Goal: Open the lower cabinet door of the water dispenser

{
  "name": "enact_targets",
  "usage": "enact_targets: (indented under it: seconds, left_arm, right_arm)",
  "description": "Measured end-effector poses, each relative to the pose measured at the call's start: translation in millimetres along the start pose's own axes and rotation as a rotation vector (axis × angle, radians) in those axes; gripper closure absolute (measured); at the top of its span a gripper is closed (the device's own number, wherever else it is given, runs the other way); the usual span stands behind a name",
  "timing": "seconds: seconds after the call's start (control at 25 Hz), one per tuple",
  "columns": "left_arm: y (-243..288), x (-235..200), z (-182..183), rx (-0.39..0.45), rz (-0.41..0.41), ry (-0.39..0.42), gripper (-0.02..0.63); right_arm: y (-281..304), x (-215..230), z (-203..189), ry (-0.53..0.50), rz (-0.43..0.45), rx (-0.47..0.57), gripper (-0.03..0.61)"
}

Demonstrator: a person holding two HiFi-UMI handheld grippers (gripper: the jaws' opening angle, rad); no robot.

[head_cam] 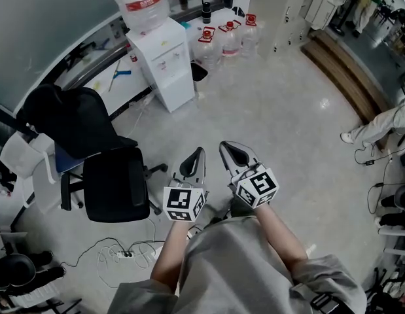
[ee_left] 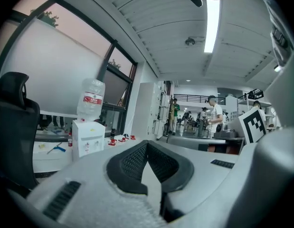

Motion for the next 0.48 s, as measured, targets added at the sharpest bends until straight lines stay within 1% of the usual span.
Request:
enact_targets:
  seconds: [0.28,0.48]
  left_arm:
    - [17.7,-13.6,-5.7,-0.014,0.008,-0.021,0.606]
    - [44.0,-24.5,0.5,-0.015,0.016,-0.019,0.606]
  right_arm:
    - [14.5,14.6,-4.6,0.017,-0.002,-0.016,0.568]
    - [39.6,38.5,-2.4,0.036,0.009,-0.021,0.566]
Point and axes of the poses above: the fingertips, and each gripper's own axes: y forward along the fingers, x to its right, z out of its top, the point moved 5 cm from there along -y, backward along the fingers, and after that the axes turned 8 degrees about -z, right-handed, at the moved point
